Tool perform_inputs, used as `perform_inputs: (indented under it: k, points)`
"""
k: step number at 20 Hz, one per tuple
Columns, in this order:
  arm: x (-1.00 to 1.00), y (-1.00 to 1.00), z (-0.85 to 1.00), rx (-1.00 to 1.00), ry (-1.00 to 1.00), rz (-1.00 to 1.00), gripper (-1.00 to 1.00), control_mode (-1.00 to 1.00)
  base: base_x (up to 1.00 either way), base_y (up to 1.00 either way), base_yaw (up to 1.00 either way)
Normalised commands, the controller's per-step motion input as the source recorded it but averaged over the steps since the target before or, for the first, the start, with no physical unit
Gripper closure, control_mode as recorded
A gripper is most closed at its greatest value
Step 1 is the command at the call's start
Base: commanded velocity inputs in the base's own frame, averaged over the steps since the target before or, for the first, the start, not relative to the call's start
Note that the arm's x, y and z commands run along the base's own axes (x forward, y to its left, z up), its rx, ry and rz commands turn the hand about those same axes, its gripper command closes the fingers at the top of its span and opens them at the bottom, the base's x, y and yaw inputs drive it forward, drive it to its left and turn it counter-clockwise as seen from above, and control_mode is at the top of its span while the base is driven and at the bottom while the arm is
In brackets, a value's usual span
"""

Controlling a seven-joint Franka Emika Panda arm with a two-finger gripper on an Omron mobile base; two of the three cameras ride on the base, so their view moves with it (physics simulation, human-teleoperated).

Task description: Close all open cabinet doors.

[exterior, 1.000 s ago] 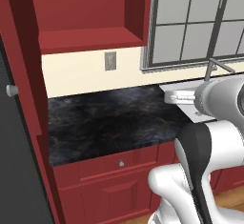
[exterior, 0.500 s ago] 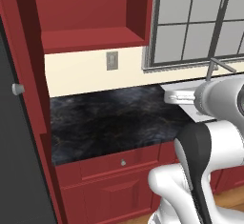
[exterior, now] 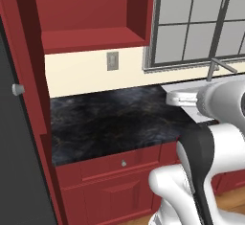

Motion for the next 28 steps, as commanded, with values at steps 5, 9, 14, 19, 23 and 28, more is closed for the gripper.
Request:
perform_inputs:
  k: [5, 9, 14, 19, 23, 28]
  points:
    - [-0.96, -0.05, -0.01, 0.0, -0.22, 0.08, -1.0, -1.0, 0.0, 0.0, 0.0]
    - [-0.94, 0.2, 0.05, -0.06, -0.22, 0.2, -1.0, -1.0, 0.0, 0.0, 0.0]
    - [-0.76, 0.48, 0.13, -0.13, -0.15, 0.24, -1.0, -1.0, 0.0, 0.0, 0.0]
    - [-0.44, 0.66, 0.03, -0.17, -0.22, 0.14, -1.0, -1.0, 0.0, 0.0, 0.0]
    - [0.0, 0.47, 0.0, -0.1, -0.1, -0.02, -1.0, -1.0, 0.0, 0.0, 0.0]
    - [-0.02, 0.18, 0.0, -0.05, -0.11, -0.03, -1.0, -1.0, 0.0, 0.0, 0.0]
